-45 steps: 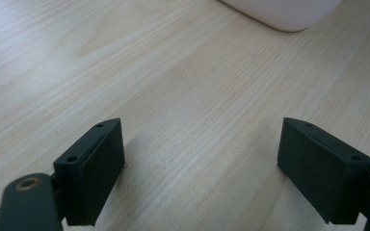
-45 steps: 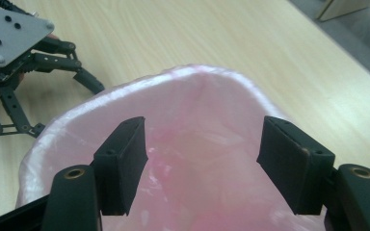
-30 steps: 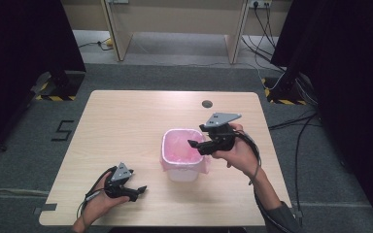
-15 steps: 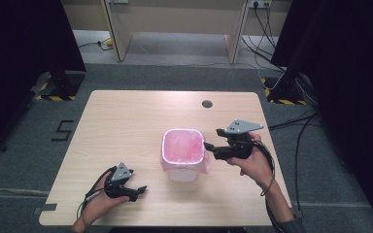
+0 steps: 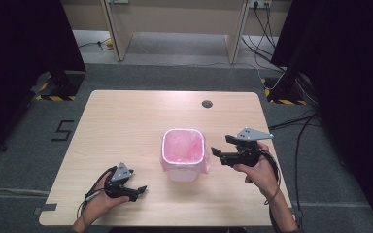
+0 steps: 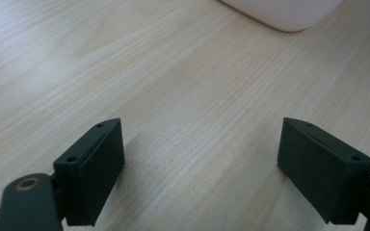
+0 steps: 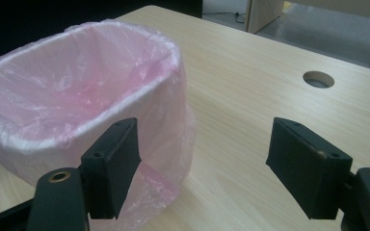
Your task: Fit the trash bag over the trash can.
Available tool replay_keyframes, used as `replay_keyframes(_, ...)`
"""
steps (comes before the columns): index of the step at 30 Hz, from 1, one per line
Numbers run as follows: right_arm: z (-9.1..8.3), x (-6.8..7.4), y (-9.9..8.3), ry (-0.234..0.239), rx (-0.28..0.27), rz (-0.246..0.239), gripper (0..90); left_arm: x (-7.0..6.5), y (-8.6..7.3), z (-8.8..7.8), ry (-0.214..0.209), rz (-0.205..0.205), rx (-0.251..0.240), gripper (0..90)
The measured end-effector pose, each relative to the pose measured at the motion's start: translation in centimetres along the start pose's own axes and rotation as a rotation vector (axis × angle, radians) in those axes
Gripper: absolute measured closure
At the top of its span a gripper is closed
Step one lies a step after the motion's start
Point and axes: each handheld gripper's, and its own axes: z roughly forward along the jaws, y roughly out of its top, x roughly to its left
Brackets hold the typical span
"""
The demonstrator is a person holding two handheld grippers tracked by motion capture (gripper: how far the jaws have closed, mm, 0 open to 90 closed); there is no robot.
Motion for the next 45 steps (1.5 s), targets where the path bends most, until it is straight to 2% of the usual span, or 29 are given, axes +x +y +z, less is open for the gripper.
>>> replay_keyframes(10, -0.4, -0.4, -1.8, -0.020, -0.014, 0.061, 24.9, 0.0, 0.0, 0.0, 0.000, 0.000, 0.000, 15.8)
replay_keyframes(14, -0.6, -0.5, -3.2, -0.026, -0.020, 0.101, 24.9, 0.0, 0.0, 0.0, 0.000, -0.002, 0.000, 15.7)
replay_keyframes(21, -0.3, -0.5, -4.4, -0.026, -0.001, 0.115, 24.9, 0.0, 0.0, 0.0, 0.000, 0.000, 0.000, 15.7)
replay_keyframes(31, -0.2, -0.5, -5.4, -0.023, -0.002, 0.129, 24.2, 0.0, 0.0, 0.0, 0.000, 0.001, 0.001, 15.7)
replay_keyframes(33, -0.1, -0.5, -5.9, -0.039, 0.004, 0.154, 19.6, 0.0, 0.0, 0.0, -0.002, 0.000, 0.002, 15.6)
replay_keyframes(37, 0.0, -0.7, -6.8, -0.041, 0.019, 0.179, 18.8, 0.0, 0.0, 0.0, -0.002, 0.001, 0.003, 15.4)
replay_keyframes(45, 0.3, -0.5, -8.0, -0.026, 0.045, 0.176, 16.9, 0.0, 0.1, 0.1, 0.000, 0.003, 0.004, 14.6)
